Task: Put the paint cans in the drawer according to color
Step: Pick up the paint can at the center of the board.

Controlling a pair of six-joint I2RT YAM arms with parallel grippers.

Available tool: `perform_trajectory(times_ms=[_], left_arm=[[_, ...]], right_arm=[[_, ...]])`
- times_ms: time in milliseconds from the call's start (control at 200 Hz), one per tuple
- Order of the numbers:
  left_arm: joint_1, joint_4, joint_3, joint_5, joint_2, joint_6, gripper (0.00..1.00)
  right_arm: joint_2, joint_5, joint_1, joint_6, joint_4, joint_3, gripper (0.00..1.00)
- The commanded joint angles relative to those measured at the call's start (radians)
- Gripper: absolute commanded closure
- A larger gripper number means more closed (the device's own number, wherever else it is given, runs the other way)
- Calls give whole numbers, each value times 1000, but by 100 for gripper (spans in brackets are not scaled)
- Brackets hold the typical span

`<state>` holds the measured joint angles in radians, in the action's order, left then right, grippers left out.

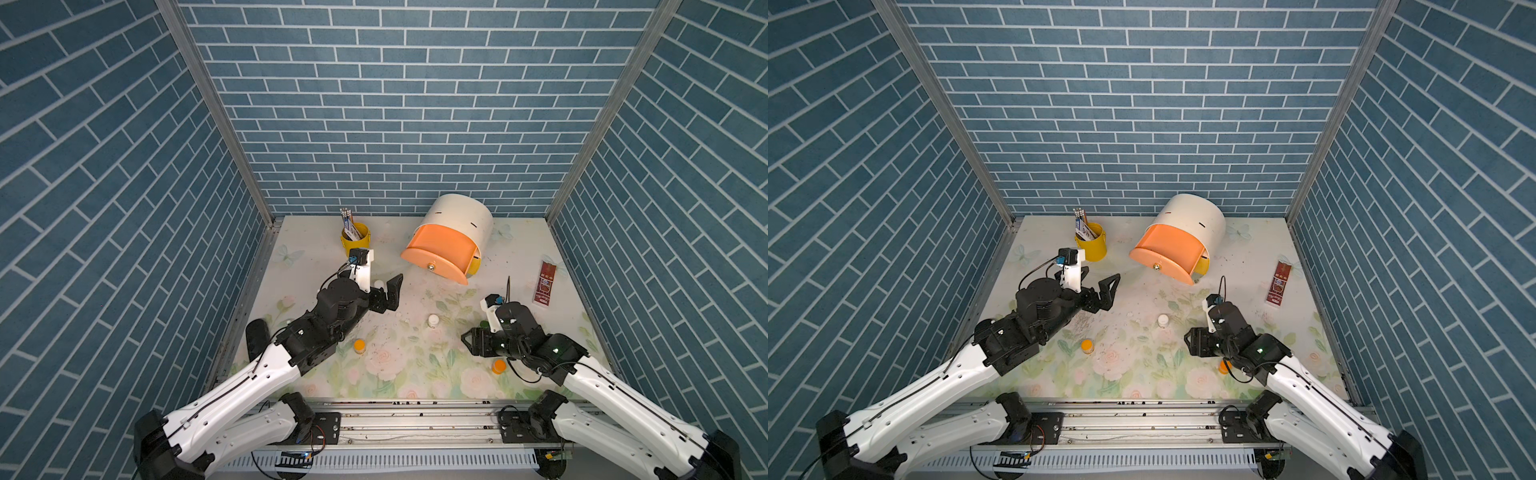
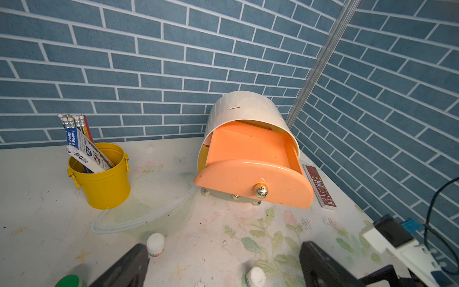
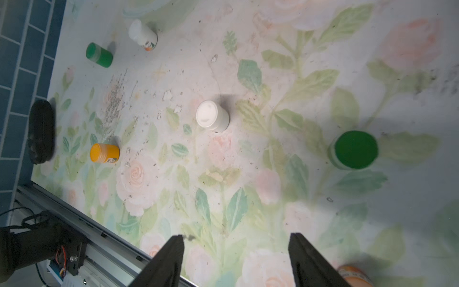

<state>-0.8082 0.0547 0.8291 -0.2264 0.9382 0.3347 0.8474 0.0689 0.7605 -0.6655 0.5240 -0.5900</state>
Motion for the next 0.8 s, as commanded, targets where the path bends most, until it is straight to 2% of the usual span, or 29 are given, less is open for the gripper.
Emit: perform_trajectory(times_ms=[0,165,335,460,655,795], left_arm=[[1,-3,-18,5,-6,4,0],[1,-3,-22,9,-7,3,0],[1,-17,-44,1,-25,6,0],[1,-24,-58,0,-33,9,0],[1,-26,-62,-11,-39,6,0],[1,-29,-62,-14,-40,4,0]], right_arm=[[65,-125,86,-104,-156,-1,29],[243,-242,186,-143,-304,-24,29],[409,-315,237,-162,-402,-71,29],[465,-368,241,-163,-425,-93,29],[537,-405,239,-160,-453,-118,21],[601,-408,237,-157,-460,-150,21]])
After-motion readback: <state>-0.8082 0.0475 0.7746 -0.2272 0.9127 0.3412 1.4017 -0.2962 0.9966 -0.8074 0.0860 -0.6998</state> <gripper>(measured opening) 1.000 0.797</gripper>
